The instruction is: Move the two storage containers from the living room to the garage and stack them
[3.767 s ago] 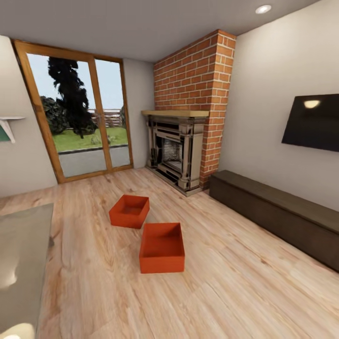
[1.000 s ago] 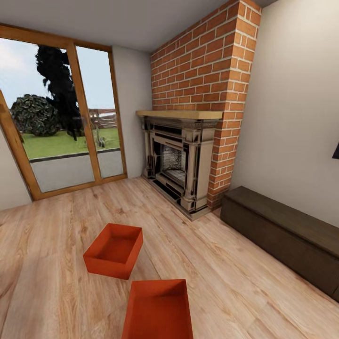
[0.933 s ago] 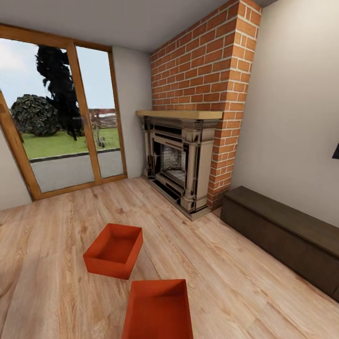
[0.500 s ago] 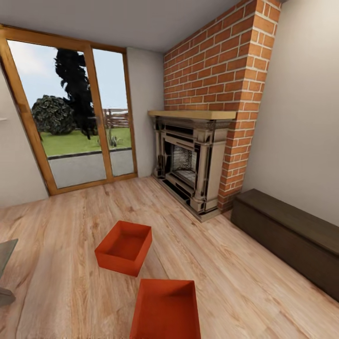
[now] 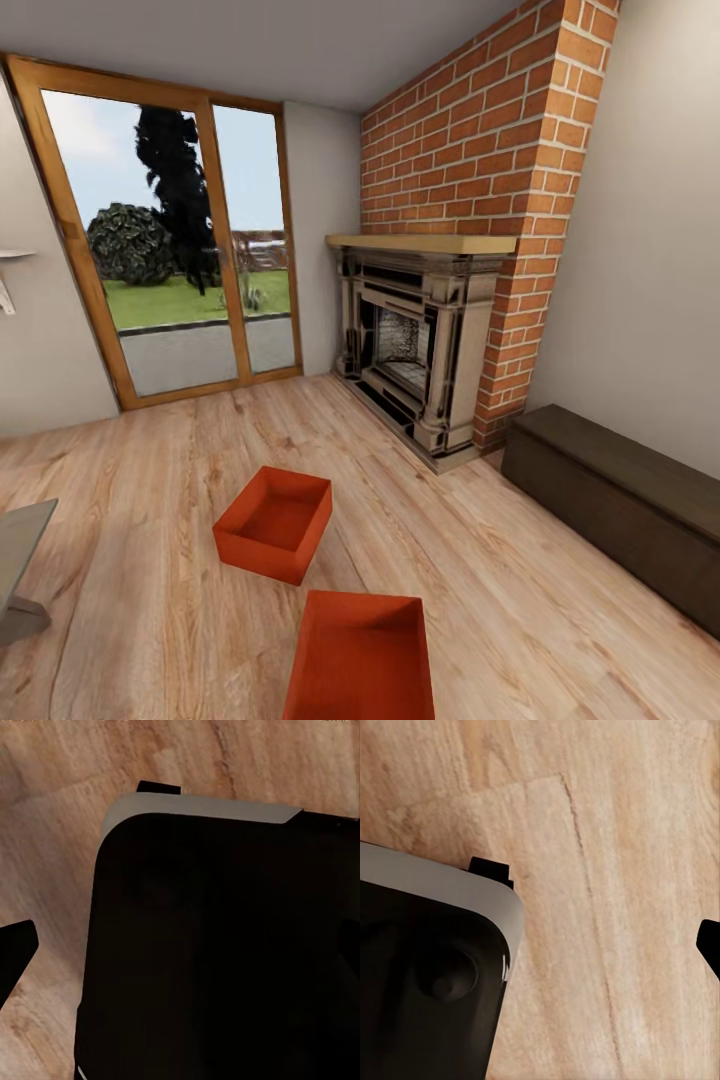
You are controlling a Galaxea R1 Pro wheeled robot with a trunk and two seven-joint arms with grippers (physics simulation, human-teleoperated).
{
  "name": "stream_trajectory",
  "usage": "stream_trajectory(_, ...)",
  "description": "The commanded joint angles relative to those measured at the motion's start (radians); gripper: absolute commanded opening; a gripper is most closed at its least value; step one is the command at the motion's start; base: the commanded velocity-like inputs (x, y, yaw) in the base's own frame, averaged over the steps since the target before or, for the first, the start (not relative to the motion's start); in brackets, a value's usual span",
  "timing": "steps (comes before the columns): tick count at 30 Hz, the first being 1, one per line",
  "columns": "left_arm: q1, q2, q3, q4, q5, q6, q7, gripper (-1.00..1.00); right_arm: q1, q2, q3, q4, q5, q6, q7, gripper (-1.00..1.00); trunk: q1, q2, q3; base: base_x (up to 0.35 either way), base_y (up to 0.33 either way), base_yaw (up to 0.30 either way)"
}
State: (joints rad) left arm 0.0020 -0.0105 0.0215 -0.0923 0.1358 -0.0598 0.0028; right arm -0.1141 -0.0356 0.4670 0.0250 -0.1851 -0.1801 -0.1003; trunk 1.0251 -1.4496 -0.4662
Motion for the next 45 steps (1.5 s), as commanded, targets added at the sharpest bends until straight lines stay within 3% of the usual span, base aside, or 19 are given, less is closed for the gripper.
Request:
stream_trajectory(1,0.0,-0.001,0.001,-0.001,0.007,-0.002,0.0,1.0,-0.001,0.0,0.008,0.003,-0.01,-0.006,-0.001,1.0,0.0,0.0,-0.001,0.0,0.0,0.0)
stream_trajectory(22,0.0,-0.002,0.002,-0.001,0.006,-0.002,0.0,1.0,-0.001,-0.001,-0.006,0.002,-0.018,-0.007,-0.002,1.0,0.0,0.0,-0.001,0.0,0.118,-0.003)
stream_trajectory(45,0.001,-0.002,0.001,-0.001,0.005,-0.002,0.0,1.0,-0.001,0.0,-0.007,0.002,-0.019,-0.007,-0.002,1.0,0.0,0.0,-0.001,0.0,0.001,-0.169)
